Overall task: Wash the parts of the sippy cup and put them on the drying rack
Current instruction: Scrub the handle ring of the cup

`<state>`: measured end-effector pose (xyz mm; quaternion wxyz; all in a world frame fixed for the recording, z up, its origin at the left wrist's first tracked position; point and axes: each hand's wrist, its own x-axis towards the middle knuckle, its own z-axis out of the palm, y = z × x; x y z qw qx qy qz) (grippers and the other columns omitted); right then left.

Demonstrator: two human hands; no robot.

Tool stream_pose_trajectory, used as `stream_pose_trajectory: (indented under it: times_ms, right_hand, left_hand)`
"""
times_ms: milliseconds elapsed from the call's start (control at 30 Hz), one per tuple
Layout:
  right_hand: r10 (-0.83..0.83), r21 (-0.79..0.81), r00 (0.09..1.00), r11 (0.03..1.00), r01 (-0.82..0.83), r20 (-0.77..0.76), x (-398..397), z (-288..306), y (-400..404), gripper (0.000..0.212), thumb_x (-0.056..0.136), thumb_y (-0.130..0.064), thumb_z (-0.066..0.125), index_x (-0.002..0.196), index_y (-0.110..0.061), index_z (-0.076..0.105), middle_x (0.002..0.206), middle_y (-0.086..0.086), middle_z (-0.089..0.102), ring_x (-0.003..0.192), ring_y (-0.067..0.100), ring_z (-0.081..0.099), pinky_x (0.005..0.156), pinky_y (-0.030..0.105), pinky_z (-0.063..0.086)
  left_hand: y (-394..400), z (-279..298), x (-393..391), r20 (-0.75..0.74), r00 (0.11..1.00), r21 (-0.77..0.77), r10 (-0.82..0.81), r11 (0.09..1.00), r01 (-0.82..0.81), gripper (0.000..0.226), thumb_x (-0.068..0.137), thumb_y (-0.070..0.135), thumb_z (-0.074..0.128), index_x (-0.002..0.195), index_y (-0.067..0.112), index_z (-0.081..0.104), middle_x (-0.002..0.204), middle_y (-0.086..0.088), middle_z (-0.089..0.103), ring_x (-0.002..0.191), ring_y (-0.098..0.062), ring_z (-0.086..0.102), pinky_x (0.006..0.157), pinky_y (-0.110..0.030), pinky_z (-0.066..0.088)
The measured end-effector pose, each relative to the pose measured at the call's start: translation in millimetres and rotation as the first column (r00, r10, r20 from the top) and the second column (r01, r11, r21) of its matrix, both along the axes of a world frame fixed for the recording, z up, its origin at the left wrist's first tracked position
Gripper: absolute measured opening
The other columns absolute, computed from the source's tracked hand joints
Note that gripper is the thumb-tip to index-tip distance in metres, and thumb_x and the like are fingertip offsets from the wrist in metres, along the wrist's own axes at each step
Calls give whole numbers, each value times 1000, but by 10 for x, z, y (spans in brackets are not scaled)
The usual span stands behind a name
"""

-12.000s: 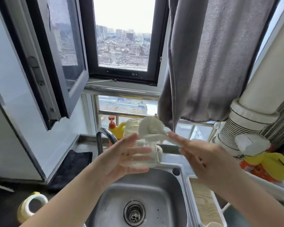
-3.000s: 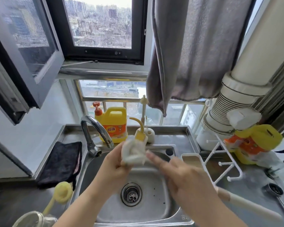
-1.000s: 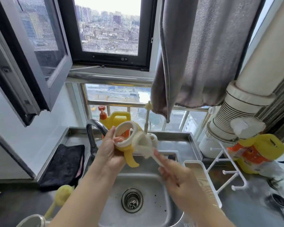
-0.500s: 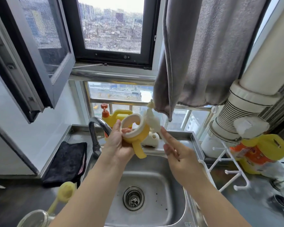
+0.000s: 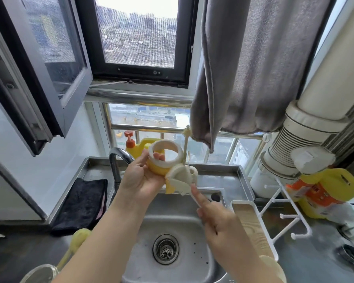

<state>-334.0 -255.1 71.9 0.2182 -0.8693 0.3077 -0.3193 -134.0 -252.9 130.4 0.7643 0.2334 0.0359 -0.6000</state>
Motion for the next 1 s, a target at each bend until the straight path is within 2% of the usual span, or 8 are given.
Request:
stream_pose_trajectory:
  times_ms: [100, 200, 333, 500, 633, 767, 867, 1000]
  right_hand:
    - [-96, -107, 993, 990, 88, -75, 9, 43, -92, 65, 91, -26, 45, 139, -61, 18, 67, -14, 41, 59, 4, 44, 51, 19, 37]
    - [-213, -182, 963, 966, 182, -166, 20, 223, -120, 60, 88, -24, 49, 141, -48, 31, 65, -14, 37, 46, 5, 40, 39, 14, 25]
    - [-247, -230, 941, 954, 194, -233, 58, 213, -1, 66, 83, -23, 43, 144, -42, 28, 67, -12, 33, 41, 9, 40, 35, 20, 31]
    - [-346, -321, 901, 912, 257, -262, 186, 318, -101, 92, 61, -10, 83, 138, -38, 42, 66, -9, 26, 41, 10, 19, 39, 12, 0]
    - [-259, -259, 928, 947, 190, -267, -27, 190, 18, 94, 69, -13, 68, 147, -42, 22, 65, -9, 38, 38, 10, 37, 33, 21, 29]
    - [-283, -202, 925, 951, 236, -253, -63, 226, -52, 83, 77, -15, 61, 145, -43, 24, 64, -6, 45, 42, 12, 47, 38, 24, 33]
    - [-306, -182, 933, 945, 273, -189, 56, 404, -250, 72, 92, -14, 55, 142, -50, 18, 67, -5, 39, 52, 20, 49, 46, 33, 37]
    - [-185, -135, 944, 979, 152, -273, -43, 314, 35, 74, 82, -18, 56, 144, -45, 26, 64, -10, 38, 42, 9, 41, 38, 24, 36]
  left_hand:
    - [29, -68, 25, 37, 998, -33, -44, 998, 46, 27, 100, 25, 42, 110, 3, 55, 81, -10, 67, 83, -22, 67, 79, -54, 52]
    - [38, -2, 19, 125, 991, -14, -48, 999, 50, 29, 99, 20, 42, 115, -1, 54, 109, -22, 66, 103, -31, 64, 86, -52, 51]
    - [42, -12, -129, 370, 918, 112, -144, 988, 110, 22, 99, 9, 41, 99, 0, 61, 83, -15, 68, 70, -22, 66, 49, -26, 56]
    - [100, -174, -272, 513, 808, 183, -289, 957, 226, 23, 97, 5, 41, 106, 2, 62, 92, -16, 72, 73, -22, 70, 71, -33, 58]
    - [139, -175, -147, 673, 700, 168, -239, 971, 170, 37, 84, -18, 47, 112, 3, 59, 97, -18, 65, 81, -25, 63, 74, -35, 52]
    - [213, -240, -218, 896, 396, 157, -201, 977, 142, 34, 85, -11, 60, 109, 12, 63, 91, -5, 73, 84, -14, 66, 71, -20, 50]
    - [215, -220, -349, 932, 337, 83, -132, 984, 156, 27, 89, -7, 57, 110, 9, 61, 96, -10, 73, 88, -11, 69, 74, -15, 50]
    - [184, -225, -180, 978, 195, 56, -70, 996, 74, 36, 82, -9, 58, 101, 21, 68, 91, -3, 73, 89, -21, 67, 82, -40, 54]
